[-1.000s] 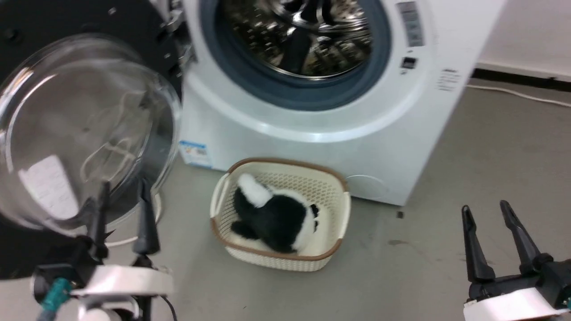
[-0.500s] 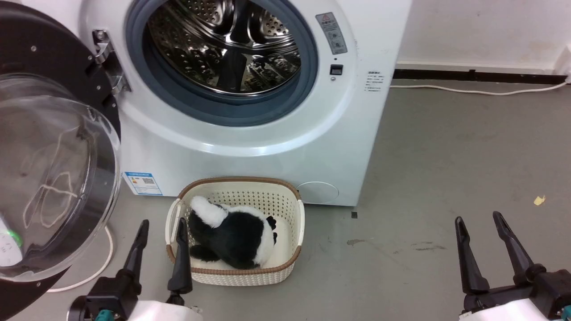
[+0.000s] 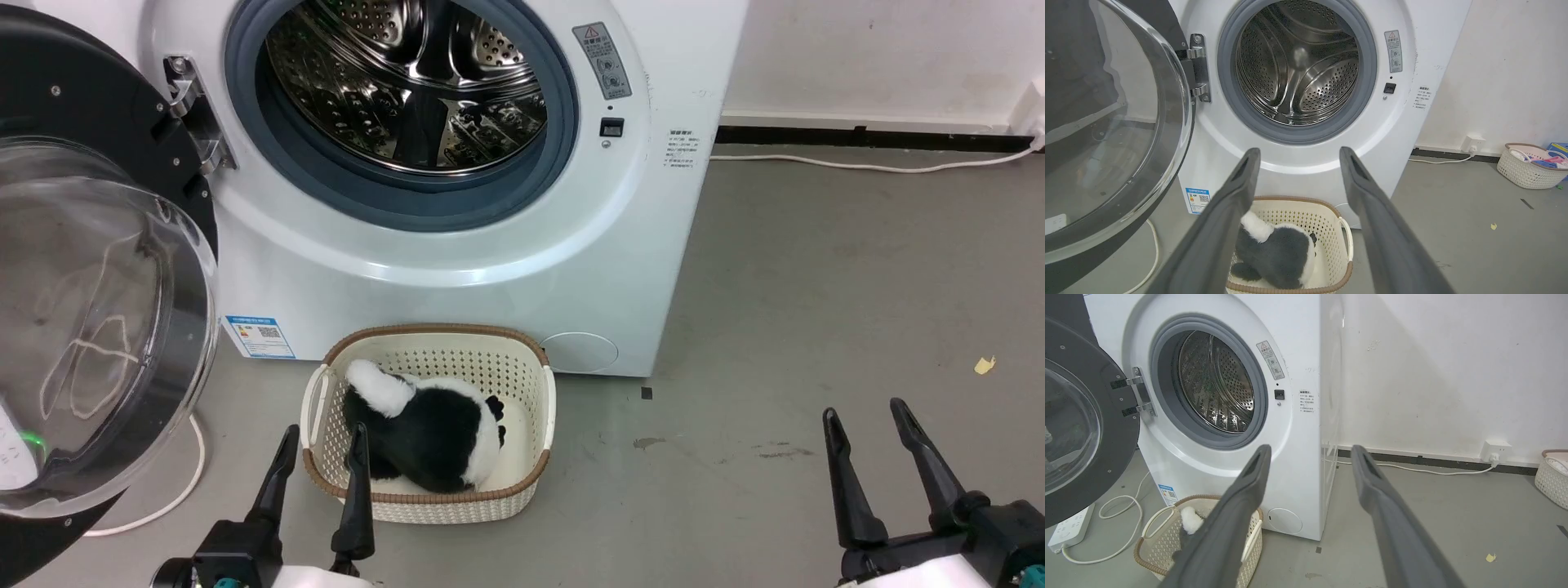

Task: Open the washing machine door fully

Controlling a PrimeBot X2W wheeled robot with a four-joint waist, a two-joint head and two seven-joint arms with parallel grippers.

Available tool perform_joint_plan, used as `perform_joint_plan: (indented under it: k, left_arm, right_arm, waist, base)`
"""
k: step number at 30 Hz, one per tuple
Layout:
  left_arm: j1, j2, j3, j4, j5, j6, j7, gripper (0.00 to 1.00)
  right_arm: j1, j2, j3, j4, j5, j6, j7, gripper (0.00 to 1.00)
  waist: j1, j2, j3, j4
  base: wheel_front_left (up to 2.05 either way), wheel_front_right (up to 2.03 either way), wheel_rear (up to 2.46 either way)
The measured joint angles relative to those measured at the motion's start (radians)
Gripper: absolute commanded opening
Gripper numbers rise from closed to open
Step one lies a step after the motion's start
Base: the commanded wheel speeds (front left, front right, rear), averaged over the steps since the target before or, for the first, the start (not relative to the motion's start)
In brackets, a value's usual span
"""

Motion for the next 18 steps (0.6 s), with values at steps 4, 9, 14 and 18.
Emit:
perform_joint_plan:
  k: [4,9,14,18]
  left_arm:
    - [0.0,-0.002,-0.003,0.006,0.009,0.0,0.0,1.0]
    - [-0.001,-0.007,-0.002,0.013,0.014,-0.007,0.0,1.0]
    - [-0.001,-0.006,-0.004,0.013,0.014,-0.007,0.001,0.0]
    - [-0.001,-0.006,-0.004,0.013,0.016,-0.007,0.01,0.0]
  right_arm:
    - [0.0,0.0,0.001,0.001,0.001,0.0,0.0,1.0]
    - [0.0,0.0,0.003,0.001,0.006,0.0,0.0,1.0]
    - [-0.001,0.0,0.003,0.001,0.005,0.0,0.001,0.0]
    - [-0.001,0.0,0.004,0.001,0.002,0.0,0.008,0.0]
  waist:
    - [0.0,0.0,0.0,0.0]
    - [0.0,0.0,0.003,0.0]
    - [0.0,0.0,0.003,0.0]
    - [0.0,0.0,0.002,-0.001]
  base:
    - [0.0,0.0,0.0]
    - [0.0,0.0,0.0]
    - [0.0,0.0,0.0]
    - [0.0,0.0,0.0]
